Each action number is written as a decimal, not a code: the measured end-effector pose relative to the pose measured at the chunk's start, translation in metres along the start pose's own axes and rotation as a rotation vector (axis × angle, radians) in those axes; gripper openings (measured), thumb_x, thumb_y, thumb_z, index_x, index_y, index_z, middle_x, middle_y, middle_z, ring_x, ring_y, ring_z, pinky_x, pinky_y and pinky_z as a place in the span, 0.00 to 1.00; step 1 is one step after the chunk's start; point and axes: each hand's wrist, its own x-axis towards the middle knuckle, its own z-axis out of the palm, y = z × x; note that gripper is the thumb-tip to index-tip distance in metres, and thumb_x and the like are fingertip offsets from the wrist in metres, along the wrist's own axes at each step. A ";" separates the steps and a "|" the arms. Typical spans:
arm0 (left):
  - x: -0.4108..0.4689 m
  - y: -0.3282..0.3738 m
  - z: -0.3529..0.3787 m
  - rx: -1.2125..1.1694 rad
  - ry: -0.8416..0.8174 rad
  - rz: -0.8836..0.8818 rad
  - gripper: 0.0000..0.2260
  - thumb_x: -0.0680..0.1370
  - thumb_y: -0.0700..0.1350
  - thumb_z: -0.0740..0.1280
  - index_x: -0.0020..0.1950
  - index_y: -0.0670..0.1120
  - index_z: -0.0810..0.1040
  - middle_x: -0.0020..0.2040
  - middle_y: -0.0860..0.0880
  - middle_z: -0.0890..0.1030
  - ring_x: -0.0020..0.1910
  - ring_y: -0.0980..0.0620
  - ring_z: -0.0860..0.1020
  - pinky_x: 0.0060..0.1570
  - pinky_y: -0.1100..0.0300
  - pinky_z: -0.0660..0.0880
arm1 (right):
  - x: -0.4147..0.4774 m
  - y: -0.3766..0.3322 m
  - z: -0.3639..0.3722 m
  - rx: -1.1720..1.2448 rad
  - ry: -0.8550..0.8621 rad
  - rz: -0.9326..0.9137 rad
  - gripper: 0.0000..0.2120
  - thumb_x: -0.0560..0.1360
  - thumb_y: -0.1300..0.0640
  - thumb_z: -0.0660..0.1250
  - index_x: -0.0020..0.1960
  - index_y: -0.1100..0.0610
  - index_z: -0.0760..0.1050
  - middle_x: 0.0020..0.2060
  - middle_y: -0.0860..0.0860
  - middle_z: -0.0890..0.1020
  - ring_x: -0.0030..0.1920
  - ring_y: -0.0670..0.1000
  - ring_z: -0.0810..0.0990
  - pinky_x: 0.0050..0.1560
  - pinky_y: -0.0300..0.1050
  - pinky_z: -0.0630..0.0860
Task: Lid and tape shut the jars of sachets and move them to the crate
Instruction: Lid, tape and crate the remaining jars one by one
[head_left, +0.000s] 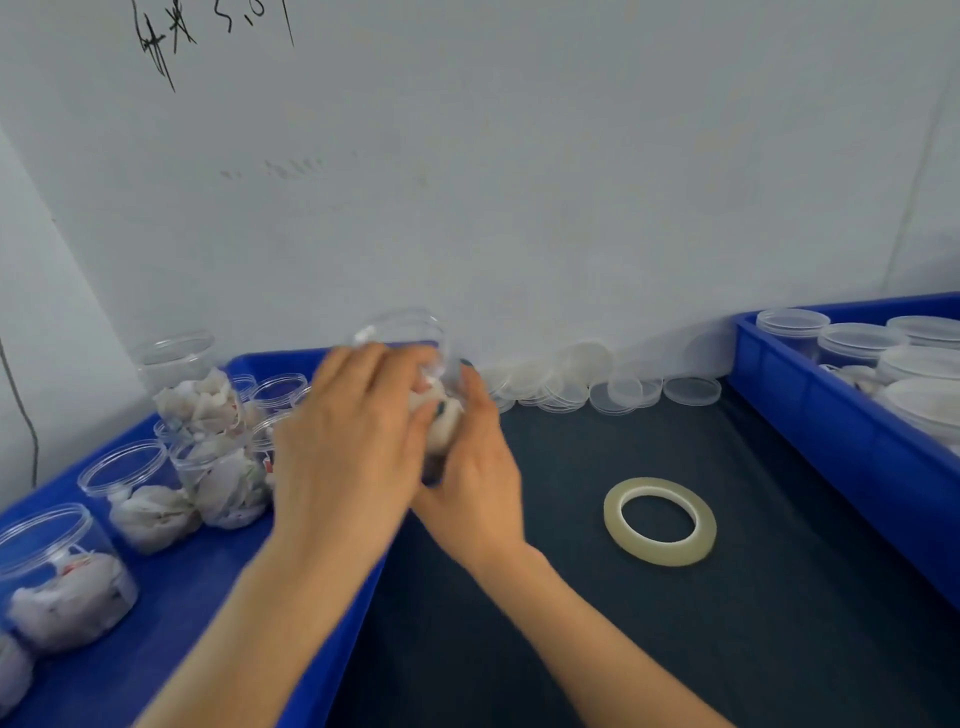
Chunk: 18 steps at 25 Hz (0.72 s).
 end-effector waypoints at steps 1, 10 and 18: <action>-0.011 0.013 0.008 -0.034 -0.027 0.005 0.12 0.72 0.45 0.71 0.55 0.50 0.80 0.49 0.53 0.81 0.51 0.52 0.74 0.36 0.56 0.75 | -0.015 0.016 -0.016 -0.057 -0.006 0.012 0.44 0.66 0.35 0.69 0.75 0.43 0.52 0.64 0.36 0.73 0.58 0.39 0.75 0.51 0.34 0.75; -0.047 0.044 0.142 -0.973 -0.349 -0.584 0.36 0.69 0.46 0.80 0.72 0.56 0.65 0.67 0.58 0.71 0.68 0.58 0.70 0.67 0.62 0.69 | -0.049 0.114 -0.068 -0.497 -0.219 0.128 0.43 0.76 0.38 0.65 0.77 0.66 0.54 0.76 0.56 0.64 0.76 0.49 0.61 0.79 0.54 0.39; -0.068 0.042 0.182 -1.080 -0.308 -0.621 0.40 0.64 0.46 0.83 0.69 0.56 0.65 0.63 0.57 0.77 0.64 0.65 0.74 0.64 0.66 0.71 | -0.026 0.131 -0.103 -0.448 -0.391 0.210 0.26 0.76 0.55 0.61 0.74 0.55 0.67 0.71 0.51 0.72 0.70 0.53 0.69 0.77 0.52 0.56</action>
